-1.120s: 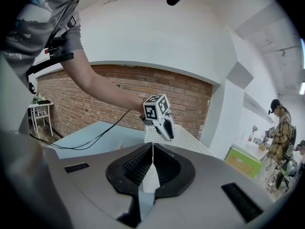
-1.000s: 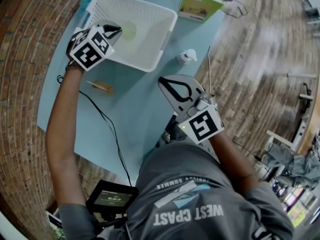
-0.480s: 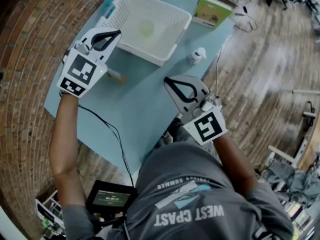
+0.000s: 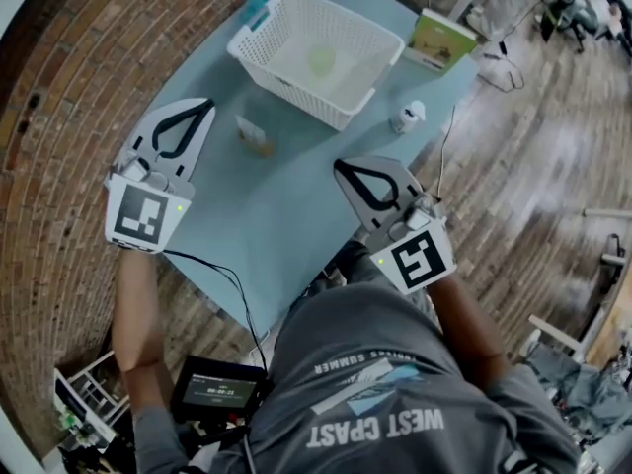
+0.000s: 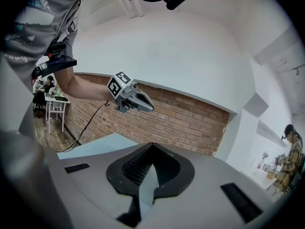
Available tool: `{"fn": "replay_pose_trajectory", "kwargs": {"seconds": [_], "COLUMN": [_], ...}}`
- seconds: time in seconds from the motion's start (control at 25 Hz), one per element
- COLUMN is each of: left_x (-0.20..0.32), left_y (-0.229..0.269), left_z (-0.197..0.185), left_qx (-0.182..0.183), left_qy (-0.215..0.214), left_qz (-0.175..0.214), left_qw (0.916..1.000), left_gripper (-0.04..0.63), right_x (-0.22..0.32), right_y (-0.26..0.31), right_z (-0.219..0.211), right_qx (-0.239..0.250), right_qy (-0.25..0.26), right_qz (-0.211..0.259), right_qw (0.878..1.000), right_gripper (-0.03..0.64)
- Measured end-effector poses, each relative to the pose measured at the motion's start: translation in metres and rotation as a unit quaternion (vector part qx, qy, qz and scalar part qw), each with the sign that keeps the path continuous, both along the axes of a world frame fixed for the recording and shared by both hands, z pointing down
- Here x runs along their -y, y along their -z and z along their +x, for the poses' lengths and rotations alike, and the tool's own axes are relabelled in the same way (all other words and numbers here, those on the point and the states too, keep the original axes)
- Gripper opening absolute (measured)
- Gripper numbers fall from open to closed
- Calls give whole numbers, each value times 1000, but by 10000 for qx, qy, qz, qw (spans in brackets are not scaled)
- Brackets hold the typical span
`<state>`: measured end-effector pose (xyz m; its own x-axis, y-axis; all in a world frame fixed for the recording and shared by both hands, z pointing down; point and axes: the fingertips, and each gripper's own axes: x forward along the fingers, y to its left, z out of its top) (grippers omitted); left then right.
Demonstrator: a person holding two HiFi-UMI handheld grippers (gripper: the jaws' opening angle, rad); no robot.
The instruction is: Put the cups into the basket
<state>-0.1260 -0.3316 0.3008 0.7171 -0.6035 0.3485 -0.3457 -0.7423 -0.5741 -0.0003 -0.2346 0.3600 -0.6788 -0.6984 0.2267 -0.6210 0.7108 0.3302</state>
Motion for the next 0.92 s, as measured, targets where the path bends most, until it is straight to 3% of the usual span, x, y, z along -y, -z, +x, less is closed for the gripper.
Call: {"fn": "replay_pose_trajectory", "kwargs": {"seconds": [0.16,0.48,0.92], "left_x": [-26,-85,-166], "left_y": [3,9,-26], "left_z": [-39,-97,-141], "left_qx": [143,-45,-1010], "left_qy": [436,1187,1846], "left_qz": [220,380,-11], "left_qw": [9987,9922,9776], "left_gripper": [0,0,0], "right_x": [-12,-41,-94], "right_y": [11,23,23], "right_z": [-10,-34,-64], "right_qx": [-3,-124,-260], "right_qy": [139,416,609], "right_qz": [134,236,256], "right_qw": [9998,9988,9975], "right_gripper": [12,12,12]}}
